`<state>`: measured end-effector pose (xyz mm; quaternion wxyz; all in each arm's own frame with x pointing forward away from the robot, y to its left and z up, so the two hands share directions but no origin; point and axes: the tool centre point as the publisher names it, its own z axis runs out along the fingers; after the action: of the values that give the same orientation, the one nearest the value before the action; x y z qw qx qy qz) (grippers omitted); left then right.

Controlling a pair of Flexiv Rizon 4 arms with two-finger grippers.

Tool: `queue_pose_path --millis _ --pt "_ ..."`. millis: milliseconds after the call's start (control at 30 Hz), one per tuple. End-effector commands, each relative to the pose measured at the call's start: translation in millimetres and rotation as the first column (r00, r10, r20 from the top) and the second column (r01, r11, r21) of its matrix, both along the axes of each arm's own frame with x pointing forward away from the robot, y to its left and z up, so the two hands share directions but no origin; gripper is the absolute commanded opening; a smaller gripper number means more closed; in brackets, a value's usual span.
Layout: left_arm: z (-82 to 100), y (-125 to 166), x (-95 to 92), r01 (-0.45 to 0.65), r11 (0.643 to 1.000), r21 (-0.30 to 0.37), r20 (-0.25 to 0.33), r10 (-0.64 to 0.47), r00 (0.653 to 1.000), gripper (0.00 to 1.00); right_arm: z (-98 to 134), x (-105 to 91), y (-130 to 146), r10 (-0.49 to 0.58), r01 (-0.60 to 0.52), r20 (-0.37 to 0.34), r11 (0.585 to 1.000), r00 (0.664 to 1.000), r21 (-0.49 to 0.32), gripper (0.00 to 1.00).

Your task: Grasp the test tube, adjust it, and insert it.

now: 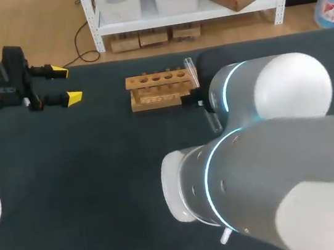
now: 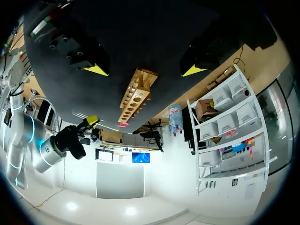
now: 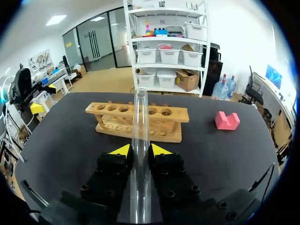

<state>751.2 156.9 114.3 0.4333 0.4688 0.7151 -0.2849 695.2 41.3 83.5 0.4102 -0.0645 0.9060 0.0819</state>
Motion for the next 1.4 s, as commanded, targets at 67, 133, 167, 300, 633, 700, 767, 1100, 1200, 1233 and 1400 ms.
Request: queue_pose_path --millis 67,133,167,300,633,700,767,1100,1200,1233,1400 --pt "-1.3 0.8 0.1 0.001 1.0 -0.004 0.004 -0.001 1.0 1.0 -7.2 4.9 9.9 -0.056 0.056 0.004 0.998 0.998 -0.041 0.0" --pt "-1.3 0.8 0.1 0.001 1.0 -0.004 0.004 -0.001 1.0 1.0 -9.5 5.9 11.8 -0.056 0.056 0.0 0.998 0.998 -0.04 0.0" --pt "-1.3 0.8 0.1 0.001 1.0 -0.004 0.004 -0.001 1.0 1.0 -11.0 6.5 12.8 -0.057 0.056 -0.005 0.998 0.998 -0.04 0.0" --pt "-1.3 0.8 0.1 0.001 1.0 -0.004 0.004 -0.001 1.0 1.0 -17.1 10.7 14.3 -0.063 0.062 -0.024 0.997 0.998 -0.038 0.0" --pt "-1.3 0.8 0.1 0.001 1.0 -0.004 0.004 -0.001 1.0 1.0 -23.6 19.7 18.2 -0.058 0.056 -0.043 0.998 0.997 -0.03 0.0" --pt "-1.3 0.8 0.1 0.001 1.0 -0.004 0.004 -0.001 1.0 1.0 -24.2 20.8 18.1 -0.057 0.055 -0.045 0.998 0.997 -0.031 0.0" --pt "-1.3 0.8 0.1 0.001 1.0 -0.004 0.004 -0.001 1.0 1.0 -25.5 21.7 18.5 -0.055 0.053 -0.048 0.998 0.997 -0.033 0.0" --pt "-1.3 0.8 0.1 0.001 1.0 -0.004 0.004 -0.001 1.0 1.0 -34.6 24.0 19.4 -0.04 0.037 -0.085 0.999 0.996 -0.035 0.0" --pt "-1.3 0.8 0.1 0.001 1.0 -0.004 0.004 -0.001 1.0 1.0 -37.3 23.4 20.2 -0.03 0.027 -0.099 0.999 0.995 -0.035 0.0" --pt "-1.3 0.8 0.1 0.001 1.0 -0.004 0.004 -0.001 1.0 1.0 -37.8 23.1 20.4 -0.027 0.023 -0.104 0.999 0.994 -0.034 0.0" --pt "-1.3 0.8 0.1 0.001 1.0 -0.004 0.004 -0.001 1.0 1.0 -41.6 22.0 22.6 -0.005 0.0 -0.133 0.999 0.991 -0.032 0.0"
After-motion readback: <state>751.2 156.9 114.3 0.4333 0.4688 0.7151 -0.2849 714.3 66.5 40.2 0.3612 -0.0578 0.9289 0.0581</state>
